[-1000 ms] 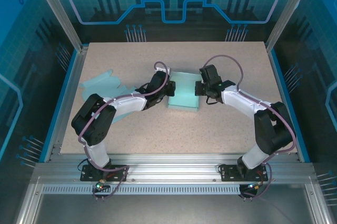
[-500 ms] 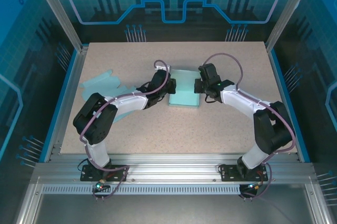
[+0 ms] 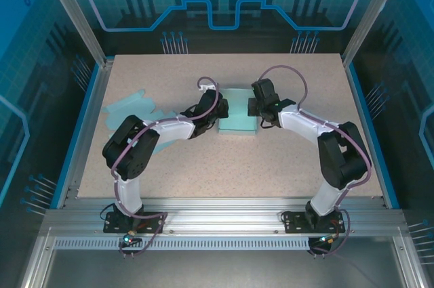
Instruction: Fold the paper box
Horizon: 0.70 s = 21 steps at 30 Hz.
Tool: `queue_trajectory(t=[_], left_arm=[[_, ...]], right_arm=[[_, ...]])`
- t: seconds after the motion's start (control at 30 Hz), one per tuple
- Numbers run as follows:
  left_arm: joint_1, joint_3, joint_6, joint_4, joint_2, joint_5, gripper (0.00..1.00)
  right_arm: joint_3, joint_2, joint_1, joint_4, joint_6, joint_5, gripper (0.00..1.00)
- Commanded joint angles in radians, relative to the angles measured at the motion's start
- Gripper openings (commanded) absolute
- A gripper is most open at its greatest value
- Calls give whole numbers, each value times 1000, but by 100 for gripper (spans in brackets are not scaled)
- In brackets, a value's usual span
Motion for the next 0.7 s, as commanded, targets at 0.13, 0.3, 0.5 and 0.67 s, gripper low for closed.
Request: queue_trajectory(t=[0.13, 0.3, 0.5, 0.67], left_arm=[[-69, -49, -70, 108, 16, 98, 25], [-71, -88, -84, 114, 10, 99, 24], [-75, -133, -91, 129, 1, 95, 24], [-76, -180, -88, 150, -29, 86, 26]], right_arm=[[-9, 22, 81, 108, 7, -94, 6], [-63, 2, 93, 123, 22, -83, 6], [-133, -31, 100, 134, 38, -66, 6], [-186, -63, 107, 139, 36, -46, 6]])
